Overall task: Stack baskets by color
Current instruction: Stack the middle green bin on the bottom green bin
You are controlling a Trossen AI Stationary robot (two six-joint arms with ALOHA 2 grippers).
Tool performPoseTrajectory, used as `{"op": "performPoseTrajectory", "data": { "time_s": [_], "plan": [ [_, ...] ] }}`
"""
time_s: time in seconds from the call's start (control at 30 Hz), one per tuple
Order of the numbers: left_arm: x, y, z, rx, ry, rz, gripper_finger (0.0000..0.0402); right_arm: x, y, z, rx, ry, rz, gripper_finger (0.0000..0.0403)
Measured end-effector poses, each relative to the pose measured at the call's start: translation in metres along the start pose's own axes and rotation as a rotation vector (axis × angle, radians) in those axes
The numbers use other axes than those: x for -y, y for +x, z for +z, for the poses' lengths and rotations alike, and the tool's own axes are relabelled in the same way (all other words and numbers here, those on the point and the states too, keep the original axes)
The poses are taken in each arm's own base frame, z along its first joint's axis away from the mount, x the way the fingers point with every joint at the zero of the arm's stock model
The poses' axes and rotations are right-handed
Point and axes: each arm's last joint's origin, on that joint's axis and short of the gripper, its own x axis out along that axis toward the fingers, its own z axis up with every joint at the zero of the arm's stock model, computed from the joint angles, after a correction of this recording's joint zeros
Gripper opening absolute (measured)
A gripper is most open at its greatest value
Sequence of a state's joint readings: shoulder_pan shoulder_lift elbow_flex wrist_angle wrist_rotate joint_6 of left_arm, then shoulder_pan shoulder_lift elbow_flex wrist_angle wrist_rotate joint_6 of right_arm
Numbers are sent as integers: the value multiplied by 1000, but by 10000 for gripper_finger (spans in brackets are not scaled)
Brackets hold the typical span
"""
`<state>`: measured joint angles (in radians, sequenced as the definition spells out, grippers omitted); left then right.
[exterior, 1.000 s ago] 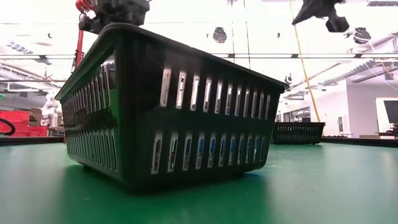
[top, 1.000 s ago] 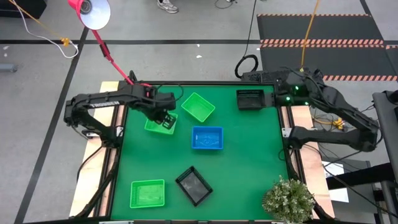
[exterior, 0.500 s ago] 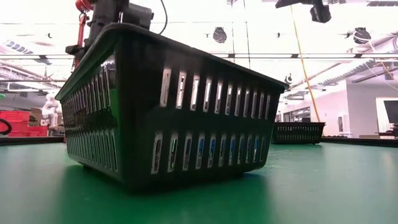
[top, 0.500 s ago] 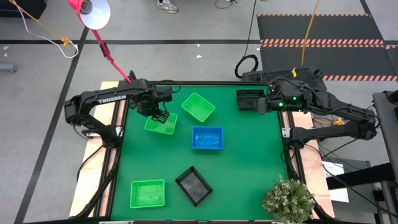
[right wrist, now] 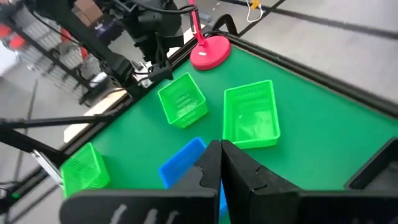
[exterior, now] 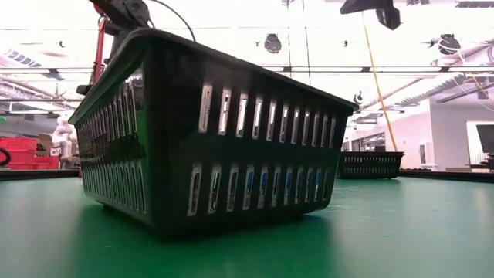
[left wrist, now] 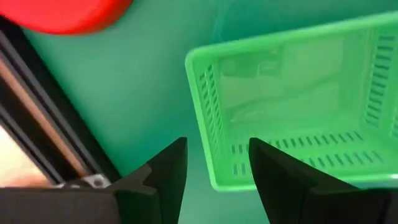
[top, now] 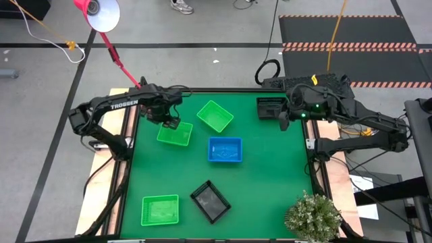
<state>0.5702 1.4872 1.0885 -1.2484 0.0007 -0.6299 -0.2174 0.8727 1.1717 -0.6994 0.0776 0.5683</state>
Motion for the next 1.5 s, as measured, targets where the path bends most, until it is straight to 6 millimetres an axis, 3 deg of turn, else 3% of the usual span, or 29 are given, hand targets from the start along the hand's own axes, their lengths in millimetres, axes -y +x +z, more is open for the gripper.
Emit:
{"op": "performPoseTrajectory", "data": {
  "time_s": [0.2,0.5,0.63,0.93,1.13,1.23,1.5],
  "plan": [
    [-7,13,9,39,-25,-30,175,5,1,3,13,-96,-28,0],
    [-21,42,3,-39,-54,-28,174,11,1,7,29,-185,-68,0],
    [-20,44,3,-32,-39,-41,144,14,1,8,34,-198,-83,0],
    [-16,44,10,35,3,-82,13,16,1,10,39,-213,-97,0],
    [-15,44,10,38,9,-84,27,16,1,10,39,-184,-94,0],
    [-15,41,7,31,10,-110,13,16,1,10,40,-165,-93,0],
    [-30,5,-22,98,-71,-189,7,15,1,9,22,-110,-49,0]
  ]
}}
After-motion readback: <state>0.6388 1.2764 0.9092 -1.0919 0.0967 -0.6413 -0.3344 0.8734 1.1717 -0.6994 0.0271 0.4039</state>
